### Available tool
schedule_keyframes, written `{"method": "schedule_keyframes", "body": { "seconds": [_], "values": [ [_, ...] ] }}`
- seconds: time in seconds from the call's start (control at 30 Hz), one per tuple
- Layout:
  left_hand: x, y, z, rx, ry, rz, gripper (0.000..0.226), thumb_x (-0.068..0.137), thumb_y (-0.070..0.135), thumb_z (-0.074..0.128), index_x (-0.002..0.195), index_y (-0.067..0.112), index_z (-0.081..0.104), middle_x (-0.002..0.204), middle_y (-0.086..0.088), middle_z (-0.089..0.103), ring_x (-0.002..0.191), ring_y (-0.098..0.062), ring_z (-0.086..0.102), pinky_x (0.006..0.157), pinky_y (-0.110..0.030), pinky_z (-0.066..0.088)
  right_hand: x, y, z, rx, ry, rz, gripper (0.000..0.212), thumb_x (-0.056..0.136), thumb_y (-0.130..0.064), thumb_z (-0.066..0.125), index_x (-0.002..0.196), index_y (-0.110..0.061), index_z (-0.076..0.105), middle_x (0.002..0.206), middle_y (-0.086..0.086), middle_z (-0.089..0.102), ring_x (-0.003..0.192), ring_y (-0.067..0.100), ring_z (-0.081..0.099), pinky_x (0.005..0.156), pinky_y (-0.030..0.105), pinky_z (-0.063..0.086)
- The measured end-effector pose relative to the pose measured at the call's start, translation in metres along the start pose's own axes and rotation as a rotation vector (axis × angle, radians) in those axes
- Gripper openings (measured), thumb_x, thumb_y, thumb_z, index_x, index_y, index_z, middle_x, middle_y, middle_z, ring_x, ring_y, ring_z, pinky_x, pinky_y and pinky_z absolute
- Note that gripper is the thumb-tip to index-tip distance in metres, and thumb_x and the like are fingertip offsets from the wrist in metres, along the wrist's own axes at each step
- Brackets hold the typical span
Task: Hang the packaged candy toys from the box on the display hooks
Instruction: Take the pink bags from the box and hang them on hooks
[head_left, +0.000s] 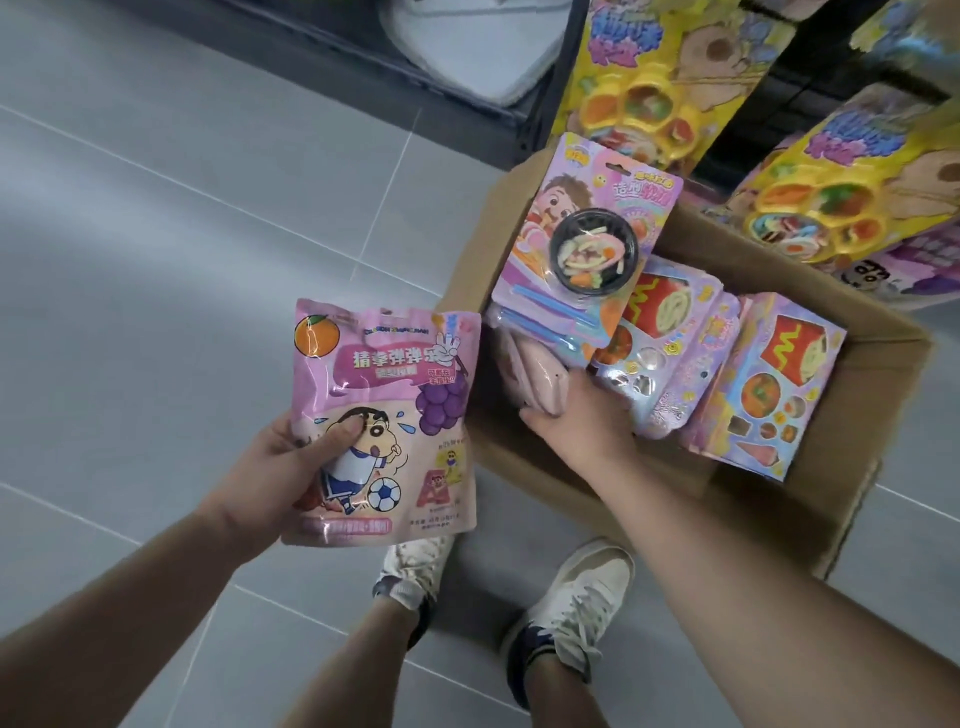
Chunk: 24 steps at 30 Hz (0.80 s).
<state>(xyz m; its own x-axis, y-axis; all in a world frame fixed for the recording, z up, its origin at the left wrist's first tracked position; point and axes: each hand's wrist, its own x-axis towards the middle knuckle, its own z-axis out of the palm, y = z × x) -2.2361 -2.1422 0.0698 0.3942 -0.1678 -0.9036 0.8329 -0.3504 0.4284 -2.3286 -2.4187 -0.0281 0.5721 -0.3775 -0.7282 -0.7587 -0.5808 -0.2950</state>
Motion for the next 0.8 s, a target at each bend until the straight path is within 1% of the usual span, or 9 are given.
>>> {"method": "schedule_keyframes", "body": {
  "seconds": [0.1,0.17,0.23,0.33,0.4,0.5,0.63,0.7,0.8],
  "values": [
    [-0.006,-0.002,-0.006,0.017,0.007,-0.007,0.092,0.049,0.061,0.096,0.121,0.011,0.066,0.107,-0.018,0.079,0.083,-0.039,0.079,0.067,-0.057,0.062,-0.010,-0.005,-0.006,-0.012,0.081,-0.059,0.043,0.093,-0.035,0.064,0.130,-0.019,0.050,0.110,0.010,0.065,0.106,0.038,0.061,0.073,0.037,0.050],
    [-0.016,-0.001,-0.006,-0.004,0.002,-0.010,0.068,0.070,0.049,0.086,0.121,0.009,0.066,0.105,-0.019,0.079,0.077,-0.035,0.079,0.059,-0.052,0.062,-0.027,-0.001,-0.015,0.027,0.119,-0.107,0.037,0.092,-0.030,0.062,0.127,-0.021,0.052,0.109,0.007,0.066,0.109,0.037,0.060,0.078,0.042,0.055],
    [-0.028,0.003,-0.003,-0.034,0.005,-0.018,0.057,0.076,0.040,0.080,0.120,0.007,0.066,0.106,-0.022,0.078,0.073,-0.034,0.079,0.055,-0.046,0.062,-0.050,0.002,-0.031,0.070,0.108,-0.084,0.034,0.096,-0.030,0.060,0.128,-0.022,0.051,0.119,0.005,0.065,0.113,0.033,0.061,0.077,0.036,0.053],
    [-0.053,0.017,0.007,-0.053,-0.020,0.018,0.075,0.064,0.045,0.091,0.122,0.005,0.065,0.108,-0.025,0.077,0.077,-0.037,0.078,0.058,-0.043,0.063,-0.092,0.006,-0.067,0.165,0.104,-0.024,0.035,0.100,-0.033,0.058,0.132,-0.022,0.047,0.127,0.003,0.063,0.115,0.027,0.063,0.069,0.026,0.045],
    [-0.071,0.032,0.014,-0.036,-0.047,0.049,0.102,0.041,0.057,0.100,0.122,0.005,0.066,0.110,-0.025,0.076,0.084,-0.041,0.078,0.065,-0.044,0.064,-0.120,0.009,-0.092,0.289,0.132,0.021,0.030,0.100,-0.034,0.060,0.124,-0.021,0.046,0.122,0.000,0.063,0.105,0.020,0.064,0.059,0.021,0.043],
    [-0.102,0.058,0.026,-0.042,-0.060,0.087,0.105,0.022,0.061,0.100,0.108,0.007,0.073,0.101,-0.023,0.079,0.078,-0.037,0.079,0.063,-0.043,0.066,-0.165,0.010,-0.128,0.461,0.182,0.097,0.035,0.098,-0.032,0.063,0.127,-0.019,0.048,0.116,-0.007,0.062,0.097,0.010,0.059,0.059,0.009,0.041],
    [-0.161,0.102,0.045,-0.085,-0.077,0.179,0.098,0.023,0.058,0.102,0.104,0.010,0.075,0.102,-0.022,0.079,0.075,-0.032,0.079,0.061,-0.043,0.065,-0.230,0.004,-0.182,0.788,0.296,0.102,0.031,0.092,-0.021,0.072,0.120,-0.023,0.057,0.112,-0.010,0.074,0.102,0.009,0.070,0.081,0.024,0.055],
    [-0.196,0.126,0.052,-0.102,-0.111,0.208,0.099,0.023,0.054,0.103,0.108,0.012,0.074,0.103,-0.020,0.079,0.075,-0.031,0.079,0.061,-0.042,0.064,-0.267,-0.002,-0.211,1.014,0.330,0.115,0.034,0.090,-0.010,0.073,0.118,-0.024,0.058,0.106,-0.007,0.077,0.099,0.011,0.074,0.080,0.025,0.059],
    [-0.248,0.161,0.062,-0.112,-0.163,0.248,0.103,0.023,0.051,0.104,0.113,0.013,0.072,0.104,-0.018,0.079,0.077,-0.033,0.079,0.062,-0.047,0.064,-0.323,-0.013,-0.254,1.377,0.371,0.112,0.044,0.090,0.002,0.070,0.126,-0.016,0.052,0.110,0.002,0.077,0.100,0.019,0.075,0.078,0.036,0.062]
  ]
}}
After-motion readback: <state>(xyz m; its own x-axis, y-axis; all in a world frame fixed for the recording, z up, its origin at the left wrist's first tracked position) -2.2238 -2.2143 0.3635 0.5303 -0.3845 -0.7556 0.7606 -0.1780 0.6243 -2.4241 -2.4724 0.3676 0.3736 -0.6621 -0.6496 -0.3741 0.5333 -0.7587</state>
